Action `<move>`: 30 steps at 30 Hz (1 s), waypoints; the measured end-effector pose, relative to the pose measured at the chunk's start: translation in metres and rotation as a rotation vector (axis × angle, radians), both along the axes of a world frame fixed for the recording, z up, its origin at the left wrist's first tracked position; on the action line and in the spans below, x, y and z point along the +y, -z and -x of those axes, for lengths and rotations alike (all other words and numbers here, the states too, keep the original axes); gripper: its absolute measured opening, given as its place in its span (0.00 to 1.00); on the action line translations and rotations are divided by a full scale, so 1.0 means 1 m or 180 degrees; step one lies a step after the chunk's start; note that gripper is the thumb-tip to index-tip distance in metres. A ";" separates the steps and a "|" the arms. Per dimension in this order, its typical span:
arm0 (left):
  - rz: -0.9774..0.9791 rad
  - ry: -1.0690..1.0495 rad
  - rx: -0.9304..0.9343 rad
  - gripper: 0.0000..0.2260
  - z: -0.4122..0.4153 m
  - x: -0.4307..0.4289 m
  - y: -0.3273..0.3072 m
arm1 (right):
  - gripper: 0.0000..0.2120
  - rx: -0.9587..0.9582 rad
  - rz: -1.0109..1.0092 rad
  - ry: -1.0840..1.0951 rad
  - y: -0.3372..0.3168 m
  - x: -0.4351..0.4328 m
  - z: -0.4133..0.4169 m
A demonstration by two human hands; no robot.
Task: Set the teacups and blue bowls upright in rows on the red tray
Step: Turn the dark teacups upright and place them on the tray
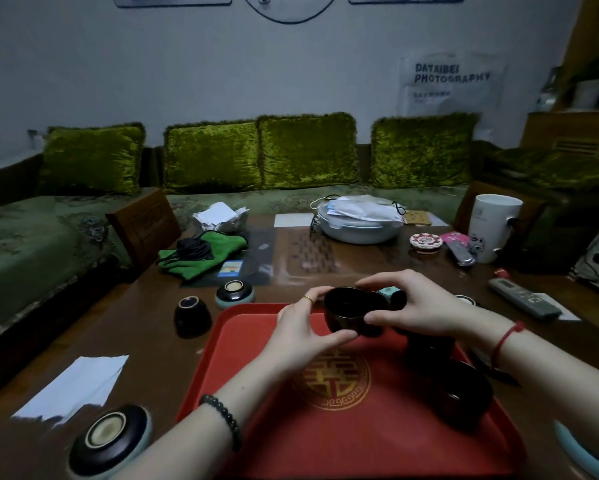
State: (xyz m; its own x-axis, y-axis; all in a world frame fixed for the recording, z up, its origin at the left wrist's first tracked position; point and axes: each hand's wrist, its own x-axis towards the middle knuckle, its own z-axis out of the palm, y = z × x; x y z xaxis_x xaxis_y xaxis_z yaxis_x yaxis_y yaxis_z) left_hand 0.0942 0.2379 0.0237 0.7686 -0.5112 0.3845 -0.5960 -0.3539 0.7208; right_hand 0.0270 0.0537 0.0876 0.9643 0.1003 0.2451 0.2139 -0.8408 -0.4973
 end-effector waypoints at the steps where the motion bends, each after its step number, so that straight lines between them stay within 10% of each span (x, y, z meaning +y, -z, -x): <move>1: -0.0002 0.0029 0.0027 0.30 0.002 -0.005 0.002 | 0.23 0.0004 0.0026 0.0024 0.001 -0.005 0.002; 30: -0.0373 0.0174 0.0398 0.29 0.016 -0.053 0.041 | 0.28 0.0163 0.0786 0.0198 0.045 -0.045 0.016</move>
